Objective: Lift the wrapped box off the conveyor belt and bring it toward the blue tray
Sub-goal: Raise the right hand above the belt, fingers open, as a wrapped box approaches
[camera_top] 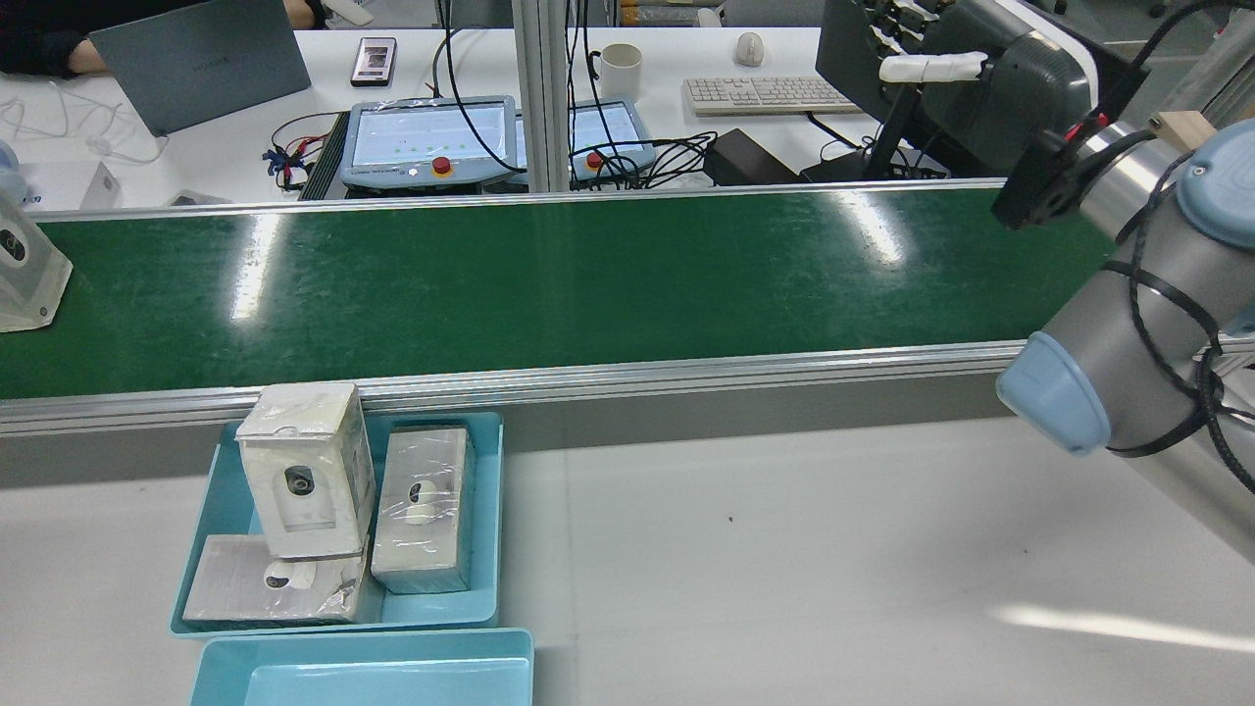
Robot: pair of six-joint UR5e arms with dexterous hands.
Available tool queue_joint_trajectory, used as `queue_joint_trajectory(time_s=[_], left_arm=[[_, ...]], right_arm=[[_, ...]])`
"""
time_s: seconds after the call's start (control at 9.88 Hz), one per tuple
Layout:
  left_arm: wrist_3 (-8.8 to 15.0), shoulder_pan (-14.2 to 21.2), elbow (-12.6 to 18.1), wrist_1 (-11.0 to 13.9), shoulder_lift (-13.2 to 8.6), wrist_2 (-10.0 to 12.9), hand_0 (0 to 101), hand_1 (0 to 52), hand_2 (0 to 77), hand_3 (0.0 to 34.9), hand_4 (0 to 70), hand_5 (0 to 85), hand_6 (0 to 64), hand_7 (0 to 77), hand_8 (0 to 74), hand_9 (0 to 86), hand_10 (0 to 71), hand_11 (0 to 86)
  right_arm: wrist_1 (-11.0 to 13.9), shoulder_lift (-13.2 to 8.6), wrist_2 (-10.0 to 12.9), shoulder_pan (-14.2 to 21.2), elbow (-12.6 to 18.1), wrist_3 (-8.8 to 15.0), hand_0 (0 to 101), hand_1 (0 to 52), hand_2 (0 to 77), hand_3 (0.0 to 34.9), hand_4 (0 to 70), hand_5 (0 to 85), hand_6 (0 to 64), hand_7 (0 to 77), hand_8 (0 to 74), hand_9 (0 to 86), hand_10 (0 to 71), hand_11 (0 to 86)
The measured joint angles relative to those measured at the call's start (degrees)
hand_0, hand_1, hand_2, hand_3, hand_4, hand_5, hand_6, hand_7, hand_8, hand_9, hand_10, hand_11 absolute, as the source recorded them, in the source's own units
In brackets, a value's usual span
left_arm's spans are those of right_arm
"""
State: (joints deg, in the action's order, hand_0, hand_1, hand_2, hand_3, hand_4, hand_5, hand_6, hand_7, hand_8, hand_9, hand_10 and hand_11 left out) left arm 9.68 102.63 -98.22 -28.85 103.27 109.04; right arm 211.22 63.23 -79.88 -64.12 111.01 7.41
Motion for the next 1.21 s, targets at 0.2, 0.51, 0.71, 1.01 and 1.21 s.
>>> queue_joint_trajectory(time_s=[0.2,0.51,0.71,1.01,1.21], left_arm=[[0.0,0.0,0.0,0.0,0.0,0.0,0,0.0,0.5,0.0,0.0,1.1,0.0,0.5,0.0,0.0,0.5,0.0],[0.0,0.0,0.0,0.0,0.0,0.0,0,0.0,0.5,0.0,0.0,1.1,0.0,0.5,0.0,0.0,0.5,0.0],[0.0,0.0,0.0,0.0,0.0,0.0,0,0.0,0.5,0.0,0.0,1.1,0.0,0.5,0.0,0.0,0.0,0.0],[0.0,0.0,0.0,0.0,0.0,0.0,0,0.0,0.5,0.0,0.0,1.1,0.0,0.5,0.0,0.0,0.5,0.0],[0.0,0.0,0.0,0.0,0.0,0.0,0,0.0,0.5,0.0,0.0,1.1,0.0,0.0,0.0,0.0,0.0,0.0]], right_arm=[[0.0,0.13,0.1,0.23,-0.07,0.16,45,13.6,14.2,9.3,0.5,14.2,0.0,6.0,2.2,1.6,0.5,1.1],[0.01,0.5,0.28,0.5,0.05,0.54,44,11.5,12.5,8.5,1.1,14.7,0.0,6.0,1.1,1.6,0.0,1.1],[-0.19,1.46,0.3,0.38,0.38,0.53,43,11.5,12.5,8.4,1.1,14.7,0.0,6.0,1.1,1.6,0.0,1.1],[-0.29,1.72,0.12,0.85,0.68,0.52,43,11.5,12.5,9.8,2.2,13.6,0.0,6.0,1.1,1.6,0.0,1.1],[-0.29,1.63,0.12,1.19,0.53,0.83,43,10.9,12.5,13.7,0.0,10.4,0.0,3.8,2.2,1.6,0.0,1.1]])
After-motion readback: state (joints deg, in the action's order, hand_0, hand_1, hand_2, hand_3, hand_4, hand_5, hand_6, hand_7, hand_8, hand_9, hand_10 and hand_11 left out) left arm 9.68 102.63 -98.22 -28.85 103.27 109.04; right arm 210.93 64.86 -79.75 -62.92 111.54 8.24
